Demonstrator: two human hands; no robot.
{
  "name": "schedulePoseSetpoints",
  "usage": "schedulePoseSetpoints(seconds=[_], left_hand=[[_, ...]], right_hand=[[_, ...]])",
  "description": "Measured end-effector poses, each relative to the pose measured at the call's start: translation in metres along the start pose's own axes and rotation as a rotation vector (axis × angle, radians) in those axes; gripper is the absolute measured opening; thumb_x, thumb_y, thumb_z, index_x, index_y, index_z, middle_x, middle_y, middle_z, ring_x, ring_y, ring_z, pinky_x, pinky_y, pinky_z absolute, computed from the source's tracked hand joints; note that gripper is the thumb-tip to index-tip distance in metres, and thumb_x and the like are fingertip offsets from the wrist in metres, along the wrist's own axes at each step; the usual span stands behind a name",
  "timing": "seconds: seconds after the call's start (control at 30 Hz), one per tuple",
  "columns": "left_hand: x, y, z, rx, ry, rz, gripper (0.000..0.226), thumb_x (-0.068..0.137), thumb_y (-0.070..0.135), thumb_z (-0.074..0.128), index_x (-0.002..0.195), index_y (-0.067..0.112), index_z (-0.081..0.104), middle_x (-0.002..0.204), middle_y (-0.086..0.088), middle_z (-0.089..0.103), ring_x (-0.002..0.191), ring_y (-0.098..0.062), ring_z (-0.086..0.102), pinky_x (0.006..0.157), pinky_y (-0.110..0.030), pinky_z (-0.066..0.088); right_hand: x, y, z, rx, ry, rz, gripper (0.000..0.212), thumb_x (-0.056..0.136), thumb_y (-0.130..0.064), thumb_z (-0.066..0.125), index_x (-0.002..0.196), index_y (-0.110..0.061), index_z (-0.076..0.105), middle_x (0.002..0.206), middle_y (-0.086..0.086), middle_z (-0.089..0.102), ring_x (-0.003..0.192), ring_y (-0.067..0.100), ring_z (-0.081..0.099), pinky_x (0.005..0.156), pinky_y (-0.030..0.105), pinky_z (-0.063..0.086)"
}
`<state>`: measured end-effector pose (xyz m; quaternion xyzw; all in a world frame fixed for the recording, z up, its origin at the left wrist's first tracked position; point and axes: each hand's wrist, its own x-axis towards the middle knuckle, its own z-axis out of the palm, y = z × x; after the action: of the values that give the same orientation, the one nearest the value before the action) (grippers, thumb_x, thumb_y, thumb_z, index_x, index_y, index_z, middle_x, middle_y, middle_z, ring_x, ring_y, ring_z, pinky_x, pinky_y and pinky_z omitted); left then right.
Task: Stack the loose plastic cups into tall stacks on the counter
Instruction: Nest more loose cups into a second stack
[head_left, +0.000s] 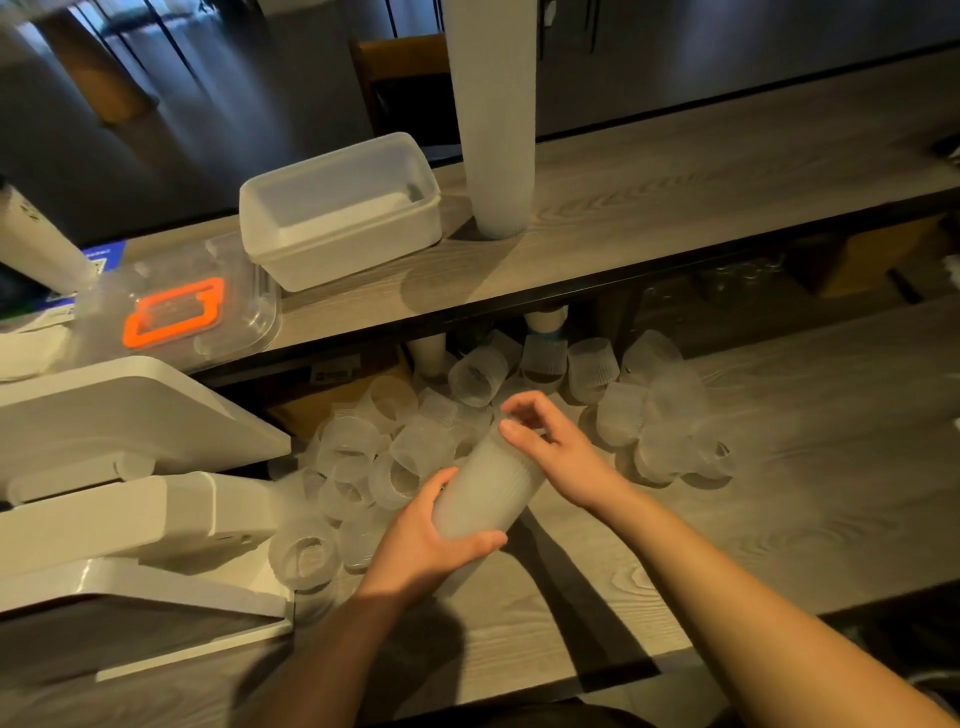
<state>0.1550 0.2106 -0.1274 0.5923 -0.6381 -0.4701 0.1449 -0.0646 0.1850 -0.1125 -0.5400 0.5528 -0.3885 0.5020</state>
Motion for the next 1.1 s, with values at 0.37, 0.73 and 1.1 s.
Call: schedulePoseSetpoints(seconds=[0.37,0.73,1.1], left_hand=[[0.006,-0.002,-0.003,-0.065,0.052,-0.053,0.097,0.047,0.072,0.077,0.132,0.035,0.046,0.119,0.013,0.056,0.105,-0.007,0.058,0.087,-0.035,0.054],[0.011,-0.007,-0.009,-0.221,0.072,-0.107,0.093,0.043,0.062,0.082,0.126,0.034,0.050,0.117,0.009,0.059,0.103,-0.009,0.061,0.076,-0.023,0.052],[0.017,-0.004,-0.011,-0.178,0.053,-0.155,0.100,0.044,0.064,0.078,0.134,0.036,0.044,0.120,0.011,0.054,0.105,-0.010,0.057,0.081,-0.028,0.051]], right_hand=[[0.026,0.045,-0.006,-0.041,0.281,0.247,0.034,0.101,-0.044,0.049,0.125,-0.020,0.055,0.115,-0.003,0.060,0.112,0.018,0.058,0.089,0.025,0.048],[0.072,0.110,-0.019,-0.802,-0.024,0.342,0.114,0.075,-0.047,0.082,0.159,-0.016,0.012,0.165,0.008,0.016,0.152,0.030,0.014,0.121,0.046,0.022],[0.043,0.117,-0.017,-0.173,0.180,0.382,0.068,0.083,-0.022,0.079,0.140,-0.019,0.041,0.125,-0.002,0.055,0.114,0.018,0.058,0.093,0.030,0.053]])
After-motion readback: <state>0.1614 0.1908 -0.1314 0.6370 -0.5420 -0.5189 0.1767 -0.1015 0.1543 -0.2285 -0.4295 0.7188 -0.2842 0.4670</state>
